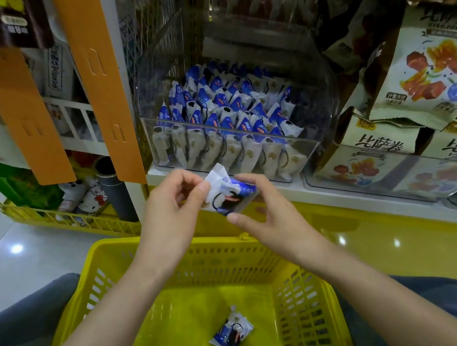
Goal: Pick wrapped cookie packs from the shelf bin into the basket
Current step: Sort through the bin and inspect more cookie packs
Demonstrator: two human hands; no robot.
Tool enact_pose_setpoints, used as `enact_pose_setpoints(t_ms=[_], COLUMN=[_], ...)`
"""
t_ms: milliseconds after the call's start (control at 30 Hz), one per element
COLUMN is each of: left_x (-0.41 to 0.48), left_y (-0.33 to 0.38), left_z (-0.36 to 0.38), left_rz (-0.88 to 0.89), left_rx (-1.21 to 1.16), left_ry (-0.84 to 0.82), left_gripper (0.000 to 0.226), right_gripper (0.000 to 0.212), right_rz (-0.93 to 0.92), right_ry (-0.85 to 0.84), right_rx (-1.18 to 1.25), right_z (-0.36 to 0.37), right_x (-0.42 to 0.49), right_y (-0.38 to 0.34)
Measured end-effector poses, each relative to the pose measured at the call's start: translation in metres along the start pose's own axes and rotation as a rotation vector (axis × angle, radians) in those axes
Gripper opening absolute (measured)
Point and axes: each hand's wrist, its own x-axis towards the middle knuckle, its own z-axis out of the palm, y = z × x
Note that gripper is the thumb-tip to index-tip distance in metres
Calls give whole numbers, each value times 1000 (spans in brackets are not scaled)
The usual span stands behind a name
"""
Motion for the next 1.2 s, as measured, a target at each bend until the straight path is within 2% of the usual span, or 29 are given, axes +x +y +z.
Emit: enact_pose_setpoints(t_ms=[167, 333, 433, 500, 567, 633, 767, 933, 1000, 1133, 1200], left_x=[-3, -9, -9, -6, -4, -3, 2, 18, 25, 38, 43], left_y=[1, 2, 4, 6, 10, 11, 18, 26, 28, 28, 26], left_z=[-2, -3, -1, -2, -2, 0, 2, -9, -13, -19, -20], left_rz=[139, 254, 189, 67, -65, -148, -139, -78, -67, -71, -78], left_rx=[199, 345, 273, 117, -57, -120, -167, -227, -294, -370, -403], left_ry=[-15, -119, -90, -70, -153, -251, -268, -128, -64, 28, 66], left_gripper=[14, 14, 13, 7, 13, 21, 15, 21, 12, 6, 12], right_gripper=[39, 18, 14, 9, 7, 10, 8, 17, 20, 35, 43], right_rz=[-146, -227, -247, -224, -182, -152, -172, -347, -358, -153, -6], right_ry=[155, 117, 147, 169, 201, 247, 280, 273, 336, 373, 342], right_rx=[-94, -102, -98, 12, 144, 265, 309, 77, -88, -422, -536], right_z=[0, 1, 3, 3, 2, -2, -12, -36, -54, -82, -90], right_x=[1, 1, 0, -1, 0, 1, 4, 22, 44, 99, 122], right_y=[4, 2, -1, -4, -8, -10, -18, -41, -48, -52, -45])
